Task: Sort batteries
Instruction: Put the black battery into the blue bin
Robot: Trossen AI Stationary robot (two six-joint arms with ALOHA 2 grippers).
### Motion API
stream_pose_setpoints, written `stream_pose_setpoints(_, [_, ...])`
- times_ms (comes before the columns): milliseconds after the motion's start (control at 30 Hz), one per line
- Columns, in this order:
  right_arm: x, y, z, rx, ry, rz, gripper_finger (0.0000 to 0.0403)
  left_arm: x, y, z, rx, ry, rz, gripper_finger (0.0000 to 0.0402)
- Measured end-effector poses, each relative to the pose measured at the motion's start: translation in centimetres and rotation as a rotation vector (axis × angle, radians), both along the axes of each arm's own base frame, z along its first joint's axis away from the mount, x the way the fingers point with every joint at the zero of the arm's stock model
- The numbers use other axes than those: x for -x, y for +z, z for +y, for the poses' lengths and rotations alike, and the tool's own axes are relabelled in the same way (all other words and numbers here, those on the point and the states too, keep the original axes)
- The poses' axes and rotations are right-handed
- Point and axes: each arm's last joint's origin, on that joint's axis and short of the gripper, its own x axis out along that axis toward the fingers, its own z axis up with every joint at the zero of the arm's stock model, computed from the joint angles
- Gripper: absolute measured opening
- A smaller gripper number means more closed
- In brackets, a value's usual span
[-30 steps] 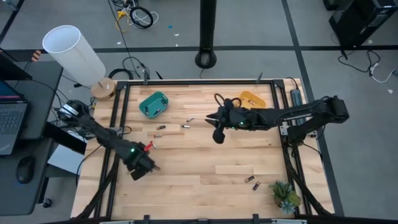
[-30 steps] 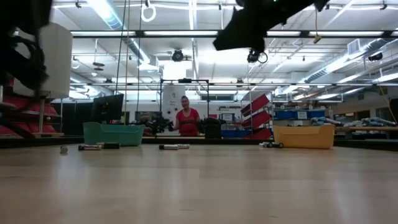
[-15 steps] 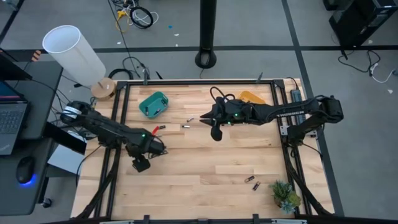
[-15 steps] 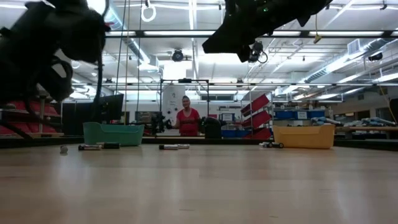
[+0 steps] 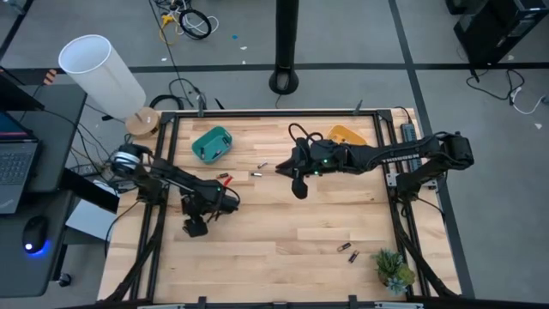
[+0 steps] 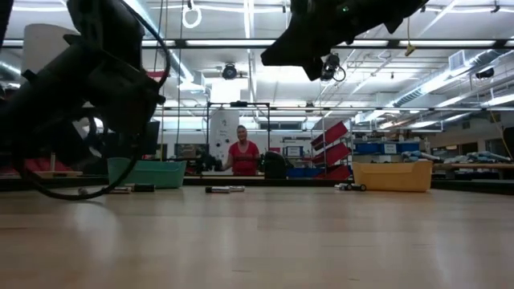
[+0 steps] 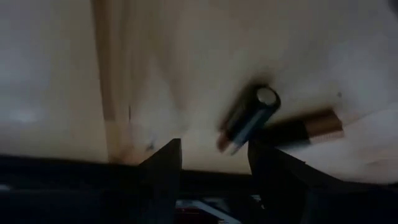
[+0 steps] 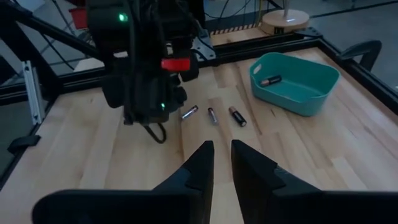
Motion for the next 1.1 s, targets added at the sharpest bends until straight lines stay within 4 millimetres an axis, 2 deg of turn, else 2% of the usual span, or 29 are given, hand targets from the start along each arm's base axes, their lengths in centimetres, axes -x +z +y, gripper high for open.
stream_pose_setpoints(233, [0.0, 0.0, 0.1, -0.024, -0.006, -0.001, 0.0053, -1.4, -1.0, -0.2, -0.004, -0.085, -0.001, 0.0198])
stream_pose_setpoints(400, [0.0, 0.0, 0.4, -0.029, -0.001, -0.001, 0.0049, -2.1, -1.3, -0.2, -0.015, -0.142, -0.005, 0.0181])
stream_pose_setpoints(533, [0.0, 0.0, 0.7, -0.042, 0.005, -0.001, 0.0047, -2.2, -1.5, -0.3, -0.013, -0.185, -0.025, 0.0145])
stream_pose_setpoints(767, [0.3, 0.4, 1.3, -0.066, 0.018, -0.005, 0.0044, -2.4, -1.5, -0.1, -0.068, -0.240, -0.051, 0.0054])
stream_pose_setpoints(867, [0.7, 1.0, 1.3, -0.066, 0.016, 0.029, 0.0043, -2.4, -1.6, -0.1, -0.088, -0.228, -0.050, 0.0054])
stream_pose_setpoints(1100, [0.4, 4.0, 1.1, 0.028, 0.024, 0.098, 0.0041, -2.8, -1.2, -0.1, -0.125, -0.232, -0.052, 0.0054])
